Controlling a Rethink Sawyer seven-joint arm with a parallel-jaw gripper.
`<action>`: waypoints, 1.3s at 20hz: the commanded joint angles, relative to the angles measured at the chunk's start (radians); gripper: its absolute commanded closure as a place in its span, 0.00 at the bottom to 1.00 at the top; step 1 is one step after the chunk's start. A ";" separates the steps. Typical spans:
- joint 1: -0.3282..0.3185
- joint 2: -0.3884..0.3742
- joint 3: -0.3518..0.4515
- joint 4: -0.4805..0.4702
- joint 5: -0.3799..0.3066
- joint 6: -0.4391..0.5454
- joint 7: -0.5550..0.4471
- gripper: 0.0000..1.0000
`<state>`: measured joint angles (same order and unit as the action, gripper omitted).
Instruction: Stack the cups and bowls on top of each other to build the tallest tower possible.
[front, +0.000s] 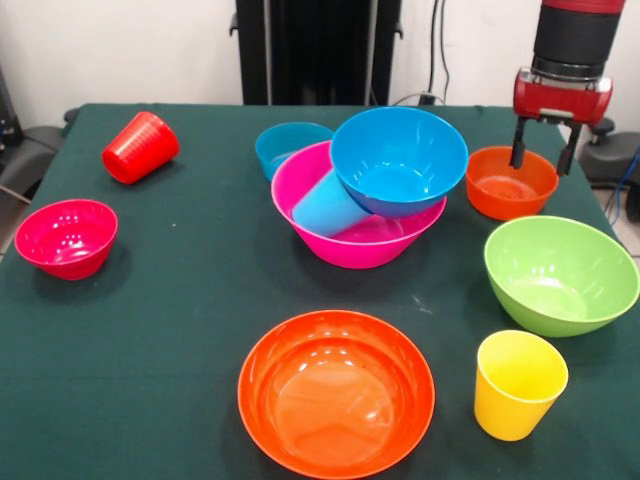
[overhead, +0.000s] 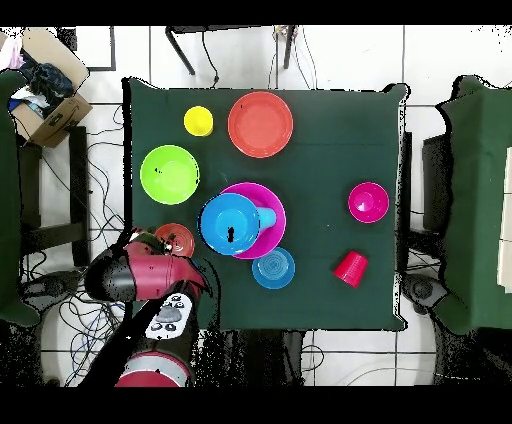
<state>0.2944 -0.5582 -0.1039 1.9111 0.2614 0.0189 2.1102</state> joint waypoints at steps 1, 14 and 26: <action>0.021 0.059 0.060 -0.030 0.033 0.080 0.152 0.00; 0.026 0.117 0.057 -0.057 0.037 0.032 0.155 0.00; -0.004 0.085 0.101 -0.044 0.038 0.031 0.164 0.00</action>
<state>0.3137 -0.4851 -0.1025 1.9107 0.2626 0.0189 2.1102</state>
